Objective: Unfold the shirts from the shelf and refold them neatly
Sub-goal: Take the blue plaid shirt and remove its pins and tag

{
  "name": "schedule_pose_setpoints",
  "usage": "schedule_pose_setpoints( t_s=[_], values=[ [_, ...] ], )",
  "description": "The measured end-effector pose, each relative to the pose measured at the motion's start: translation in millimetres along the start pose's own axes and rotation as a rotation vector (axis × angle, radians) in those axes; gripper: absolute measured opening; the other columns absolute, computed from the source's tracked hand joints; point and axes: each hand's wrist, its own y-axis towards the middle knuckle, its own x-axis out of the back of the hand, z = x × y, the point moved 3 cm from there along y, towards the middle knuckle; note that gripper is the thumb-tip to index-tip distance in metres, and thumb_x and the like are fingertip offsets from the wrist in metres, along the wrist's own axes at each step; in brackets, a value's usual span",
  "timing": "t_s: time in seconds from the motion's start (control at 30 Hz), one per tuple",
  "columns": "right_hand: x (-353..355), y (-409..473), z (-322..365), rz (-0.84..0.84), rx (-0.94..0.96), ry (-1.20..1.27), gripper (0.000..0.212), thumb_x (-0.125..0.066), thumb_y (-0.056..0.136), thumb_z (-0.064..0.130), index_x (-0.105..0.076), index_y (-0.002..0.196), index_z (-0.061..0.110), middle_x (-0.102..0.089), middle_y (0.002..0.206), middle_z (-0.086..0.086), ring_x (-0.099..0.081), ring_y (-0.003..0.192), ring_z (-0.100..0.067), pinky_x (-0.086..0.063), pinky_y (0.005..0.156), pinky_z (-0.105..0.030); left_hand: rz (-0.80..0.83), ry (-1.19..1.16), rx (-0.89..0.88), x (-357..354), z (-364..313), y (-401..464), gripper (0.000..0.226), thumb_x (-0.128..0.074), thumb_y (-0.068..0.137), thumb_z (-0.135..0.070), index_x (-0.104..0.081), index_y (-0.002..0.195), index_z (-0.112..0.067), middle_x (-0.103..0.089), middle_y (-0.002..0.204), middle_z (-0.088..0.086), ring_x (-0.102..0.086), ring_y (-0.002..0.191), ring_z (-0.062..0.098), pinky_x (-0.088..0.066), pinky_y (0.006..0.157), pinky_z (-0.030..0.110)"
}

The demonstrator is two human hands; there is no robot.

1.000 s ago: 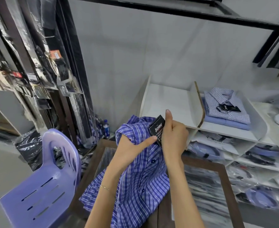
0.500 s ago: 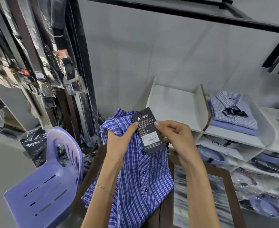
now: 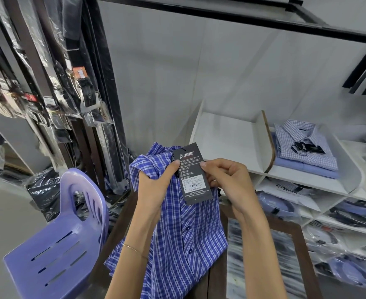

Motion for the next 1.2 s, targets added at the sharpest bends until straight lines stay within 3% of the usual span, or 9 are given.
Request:
schedule_pose_setpoints(
  t_s=[0.5,0.8,1.2],
  values=[
    [-1.3,-0.5,4.2,-0.056,0.027,0.013,0.014,-0.067,0.085,0.006,-0.067,0.071,0.007,-0.071,0.065,-0.004,-0.061,0.056,-0.008,-0.048,0.052,-0.015,0.023,0.014,0.036,-4.3,4.0,1.4,0.051,-0.075,0.079,-0.027,-0.056,0.121,-0.007,-0.072,0.106,0.007,-0.071,0.093,0.023,-0.055,0.088,0.05],
    [-2.7,-3.1,6.9,-0.043,0.027,0.077,0.013,-0.063,0.086,0.002,-0.065,0.073,0.003,-0.07,0.064,0.001,-0.061,0.053,-0.003,-0.045,0.05,-0.013,0.004,0.005,0.009,-5.3,0.7,-0.7,0.05,-0.075,0.079,-0.025,-0.055,0.121,-0.008,-0.072,0.106,0.005,-0.071,0.09,0.017,-0.057,0.085,0.043],
    [-1.9,-1.0,3.9,-0.015,-0.002,0.104,0.012,-0.063,0.087,0.004,-0.066,0.075,0.005,-0.072,0.072,-0.007,-0.063,0.059,-0.011,-0.05,0.054,-0.017,-0.016,0.035,-0.023,-4.9,-2.5,-1.6,0.05,-0.077,0.077,-0.027,-0.055,0.119,-0.012,-0.071,0.105,0.002,-0.07,0.093,0.016,-0.056,0.088,0.045]
  ],
)
